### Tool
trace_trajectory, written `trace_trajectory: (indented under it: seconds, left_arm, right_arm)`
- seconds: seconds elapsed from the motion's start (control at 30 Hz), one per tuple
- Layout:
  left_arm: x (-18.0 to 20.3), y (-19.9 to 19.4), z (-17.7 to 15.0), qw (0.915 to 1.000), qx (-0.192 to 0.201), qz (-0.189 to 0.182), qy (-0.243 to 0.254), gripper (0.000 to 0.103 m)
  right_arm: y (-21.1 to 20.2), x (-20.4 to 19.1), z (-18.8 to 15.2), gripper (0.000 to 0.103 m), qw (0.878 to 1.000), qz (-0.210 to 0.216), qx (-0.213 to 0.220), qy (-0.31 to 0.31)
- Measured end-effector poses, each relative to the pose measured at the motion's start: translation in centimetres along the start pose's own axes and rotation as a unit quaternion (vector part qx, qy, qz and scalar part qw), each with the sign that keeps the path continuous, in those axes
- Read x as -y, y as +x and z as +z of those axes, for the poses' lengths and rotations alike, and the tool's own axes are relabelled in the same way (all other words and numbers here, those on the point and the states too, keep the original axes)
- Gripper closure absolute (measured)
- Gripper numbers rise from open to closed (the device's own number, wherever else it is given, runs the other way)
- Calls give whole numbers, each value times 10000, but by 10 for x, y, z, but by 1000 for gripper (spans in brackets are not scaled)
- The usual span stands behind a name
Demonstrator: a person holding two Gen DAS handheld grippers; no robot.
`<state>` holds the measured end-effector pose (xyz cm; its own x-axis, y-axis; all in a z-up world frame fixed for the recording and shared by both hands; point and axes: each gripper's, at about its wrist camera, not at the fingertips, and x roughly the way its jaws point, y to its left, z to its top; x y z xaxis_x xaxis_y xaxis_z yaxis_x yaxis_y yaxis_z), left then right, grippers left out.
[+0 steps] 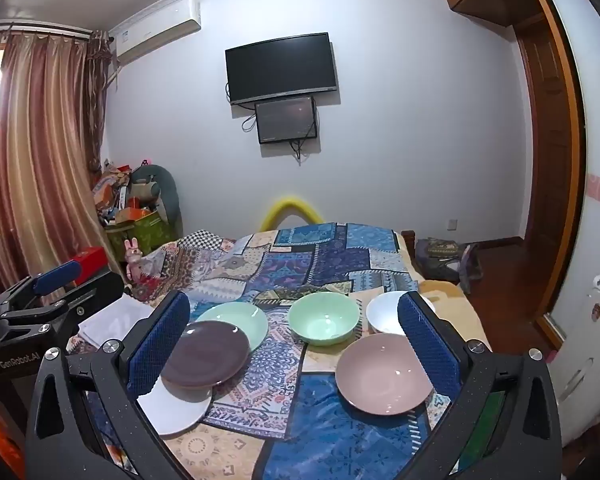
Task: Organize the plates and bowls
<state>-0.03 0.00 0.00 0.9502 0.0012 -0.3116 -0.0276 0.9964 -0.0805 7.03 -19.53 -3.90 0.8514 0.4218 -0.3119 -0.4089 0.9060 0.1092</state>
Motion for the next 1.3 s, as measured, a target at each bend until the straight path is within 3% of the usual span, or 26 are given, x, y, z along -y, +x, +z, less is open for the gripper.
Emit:
trace_trajectory:
  seconds: [1.3]
  left_arm:
    - [2,1,-4,9999,67,2,98,0]
  right_arm:
    - [-3,0,0,0,10000,74,7,64]
